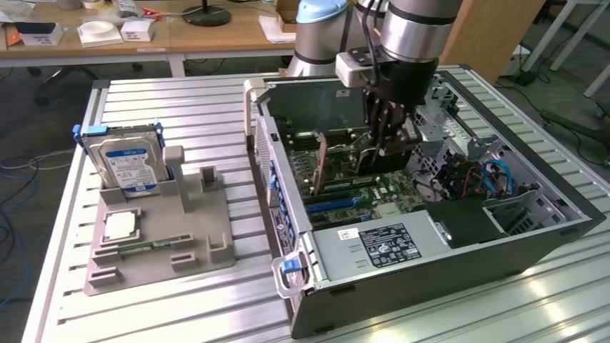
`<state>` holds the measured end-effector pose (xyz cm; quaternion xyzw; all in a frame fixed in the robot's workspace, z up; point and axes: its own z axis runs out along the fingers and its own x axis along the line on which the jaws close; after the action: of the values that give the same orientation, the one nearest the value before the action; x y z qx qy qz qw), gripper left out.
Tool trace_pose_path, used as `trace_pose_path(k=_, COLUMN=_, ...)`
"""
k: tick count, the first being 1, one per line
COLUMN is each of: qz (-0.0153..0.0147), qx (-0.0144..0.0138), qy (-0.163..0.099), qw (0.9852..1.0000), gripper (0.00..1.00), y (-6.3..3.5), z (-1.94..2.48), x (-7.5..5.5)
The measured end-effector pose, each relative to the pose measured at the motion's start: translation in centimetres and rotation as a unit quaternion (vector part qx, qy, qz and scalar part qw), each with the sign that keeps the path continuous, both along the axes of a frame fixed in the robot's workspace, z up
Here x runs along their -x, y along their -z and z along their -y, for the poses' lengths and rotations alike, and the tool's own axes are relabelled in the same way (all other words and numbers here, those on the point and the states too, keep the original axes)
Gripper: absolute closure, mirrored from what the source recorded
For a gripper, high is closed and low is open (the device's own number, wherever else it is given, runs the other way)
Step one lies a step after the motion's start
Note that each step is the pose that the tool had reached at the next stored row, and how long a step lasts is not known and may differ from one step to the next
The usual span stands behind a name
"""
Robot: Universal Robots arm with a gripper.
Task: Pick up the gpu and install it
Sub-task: 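Insert the gpu into the slot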
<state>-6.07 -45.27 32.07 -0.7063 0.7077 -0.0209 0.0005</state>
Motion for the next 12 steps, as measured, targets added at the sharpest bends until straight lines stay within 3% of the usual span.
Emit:
trace_pose_path(k=4, qz=0.0000, qx=0.0012, qy=0.013, qw=0.9999, gripper=0.74, y=0.50, z=-0.08, x=0.3)
trace_pose_path(k=12, qz=0.0000, qx=0.0013, qy=0.016, qw=0.9999, gripper=0.74, y=1.36, z=-0.08, x=2.0)
